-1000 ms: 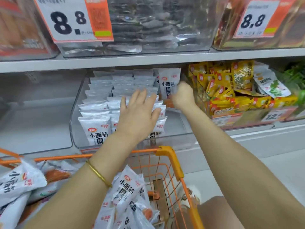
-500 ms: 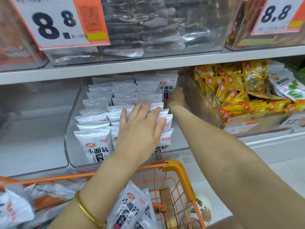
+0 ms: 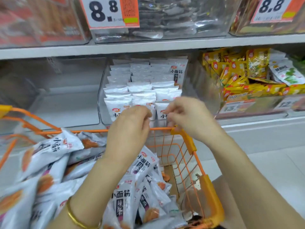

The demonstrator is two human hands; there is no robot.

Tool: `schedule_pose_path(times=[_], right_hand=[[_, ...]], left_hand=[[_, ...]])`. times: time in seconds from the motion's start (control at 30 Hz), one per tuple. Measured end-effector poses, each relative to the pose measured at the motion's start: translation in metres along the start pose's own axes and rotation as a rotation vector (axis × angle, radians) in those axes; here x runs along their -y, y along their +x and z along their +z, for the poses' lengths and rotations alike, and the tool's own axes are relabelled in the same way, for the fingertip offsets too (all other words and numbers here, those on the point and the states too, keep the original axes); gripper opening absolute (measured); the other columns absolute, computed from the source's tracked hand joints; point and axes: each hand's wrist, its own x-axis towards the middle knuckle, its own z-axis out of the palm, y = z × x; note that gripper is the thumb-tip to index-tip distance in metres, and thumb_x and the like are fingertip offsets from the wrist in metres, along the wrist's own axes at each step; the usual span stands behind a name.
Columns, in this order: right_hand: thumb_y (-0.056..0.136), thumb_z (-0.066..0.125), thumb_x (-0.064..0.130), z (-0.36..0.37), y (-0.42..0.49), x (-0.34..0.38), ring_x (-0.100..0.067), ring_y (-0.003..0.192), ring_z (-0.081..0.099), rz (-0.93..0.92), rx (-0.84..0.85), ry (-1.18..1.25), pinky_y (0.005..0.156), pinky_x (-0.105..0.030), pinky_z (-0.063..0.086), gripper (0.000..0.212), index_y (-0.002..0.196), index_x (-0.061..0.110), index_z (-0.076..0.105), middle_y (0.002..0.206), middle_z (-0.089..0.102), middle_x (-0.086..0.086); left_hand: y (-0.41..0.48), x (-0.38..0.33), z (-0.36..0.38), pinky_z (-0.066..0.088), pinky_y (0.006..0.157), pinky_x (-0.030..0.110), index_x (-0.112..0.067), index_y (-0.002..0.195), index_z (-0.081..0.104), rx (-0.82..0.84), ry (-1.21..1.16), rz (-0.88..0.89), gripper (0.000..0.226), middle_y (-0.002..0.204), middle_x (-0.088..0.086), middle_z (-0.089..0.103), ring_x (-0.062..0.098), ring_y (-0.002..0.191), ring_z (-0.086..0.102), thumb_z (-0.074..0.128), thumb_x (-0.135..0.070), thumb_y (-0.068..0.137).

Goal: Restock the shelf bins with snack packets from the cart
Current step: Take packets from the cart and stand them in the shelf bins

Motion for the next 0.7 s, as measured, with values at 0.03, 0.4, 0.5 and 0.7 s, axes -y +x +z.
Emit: schedule_pose_path(times=[0.03,0.4,0.5,0.7], right_hand=[[0.086,0.057,0.005,0.016,-0.008,0.003,-0.024,0.078,0.065,-0.013,0.204,-0.151,0.072,-0.036,0.053,0.010,0.091,0.005,0.065,0.082,0.067,-0.013],[0.093,0.054,0.017,0.121,-0.016,-0.036,-0.021,0.063,0.048,0.368,0.546,-0.346,0.053,-0.028,0.039,0.028,0.068,0.009,0.044,0.064,0.042,-0.004],[0.090,0.059,0.009,0.102,-0.019,-0.030,-0.027,0.075,0.064,0.390,0.462,-0.084,0.071,-0.039,0.059,0.018,0.074,0.009,0.049,0.075,0.055,-0.009],[0.088,0.062,0.008,0.034,-0.034,-0.006,-0.025,0.082,0.061,0.082,0.332,-0.044,0.074,-0.044,0.057,0.019,0.078,0.018,0.048,0.080,0.048,0.002]], left_hand=[[-0.008,0.002,-0.001,0.045,0.070,0.034,-0.021,0.096,0.064,0.038,0.026,-0.028,0.014,0.095,-0.003,0.064,0.022,0.090,0.057,0.055,-0.015,0.086],[-0.038,0.025,-0.006,0.047,0.080,0.032,-0.019,0.103,0.064,0.260,-0.066,-0.143,0.020,0.105,-0.003,0.066,0.019,0.098,0.059,0.052,-0.012,0.089],[-0.036,0.028,-0.006,0.048,0.084,0.035,-0.017,0.107,0.062,0.329,-0.122,-0.168,0.020,0.103,-0.001,0.066,0.020,0.097,0.059,0.056,-0.015,0.088],[-0.029,0.016,-0.005,0.049,0.088,0.038,-0.019,0.115,0.055,0.427,-0.374,-0.204,0.036,0.107,-0.001,0.063,0.017,0.099,0.059,0.069,-0.027,0.082]])
